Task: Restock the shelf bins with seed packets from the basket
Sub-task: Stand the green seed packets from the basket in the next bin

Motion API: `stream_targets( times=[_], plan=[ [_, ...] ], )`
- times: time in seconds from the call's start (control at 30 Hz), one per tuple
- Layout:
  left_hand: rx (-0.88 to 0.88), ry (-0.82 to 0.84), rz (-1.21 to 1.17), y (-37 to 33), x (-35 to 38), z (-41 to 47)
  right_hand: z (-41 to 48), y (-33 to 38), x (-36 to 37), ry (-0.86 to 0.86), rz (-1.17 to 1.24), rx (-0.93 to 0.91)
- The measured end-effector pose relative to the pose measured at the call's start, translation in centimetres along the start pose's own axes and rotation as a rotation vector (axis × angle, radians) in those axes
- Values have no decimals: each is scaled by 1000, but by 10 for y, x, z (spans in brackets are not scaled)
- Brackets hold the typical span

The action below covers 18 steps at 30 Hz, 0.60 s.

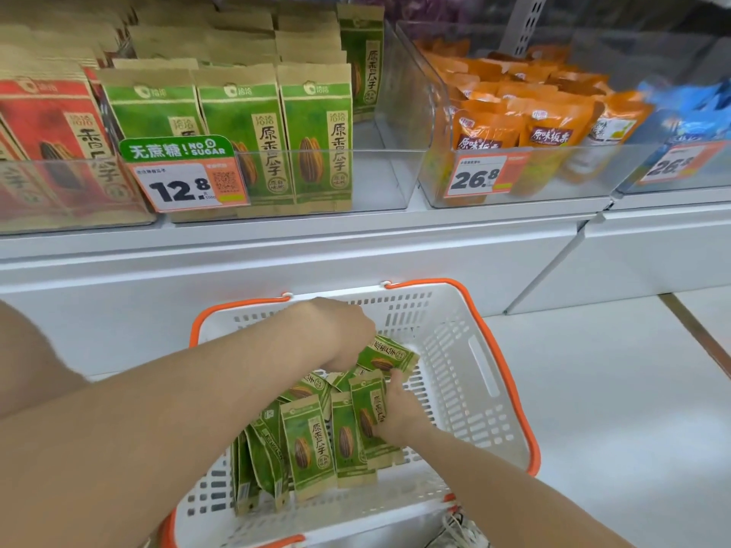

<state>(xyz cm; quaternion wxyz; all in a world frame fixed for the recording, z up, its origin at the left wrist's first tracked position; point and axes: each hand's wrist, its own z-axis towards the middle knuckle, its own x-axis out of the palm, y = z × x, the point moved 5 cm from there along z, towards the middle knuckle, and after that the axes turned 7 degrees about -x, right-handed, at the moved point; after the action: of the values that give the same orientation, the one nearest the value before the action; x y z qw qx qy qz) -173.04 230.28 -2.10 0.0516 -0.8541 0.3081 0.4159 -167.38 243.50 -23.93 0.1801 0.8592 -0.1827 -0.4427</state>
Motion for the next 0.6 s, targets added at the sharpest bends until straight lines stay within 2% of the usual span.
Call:
stream_targets(
  times=[0.07, 0.13, 0.27, 0.33, 0.5, 0.6],
  plan=[
    [-39, -5, -31, 7, -6, -3, 0, 13, -18, -23, 32, -65],
    [-91, -36, -49, 16, -14, -8, -7, 38, -42, -91, 113, -217],
    [-120, -125, -177, 39, -32, -22, -38, 100, -101, -415, -18, -653],
    [-136, -219, -291, 56, -45, -30, -56, 123, -127, -567, 50, -769],
    [-117, -497, -648, 95, -87, -66, -95, 171, -199, -882, 359, -853],
    [-35, -587, -1130, 111, -100, -85, -106, 189, -237, -931, 570, -809]
  ],
)
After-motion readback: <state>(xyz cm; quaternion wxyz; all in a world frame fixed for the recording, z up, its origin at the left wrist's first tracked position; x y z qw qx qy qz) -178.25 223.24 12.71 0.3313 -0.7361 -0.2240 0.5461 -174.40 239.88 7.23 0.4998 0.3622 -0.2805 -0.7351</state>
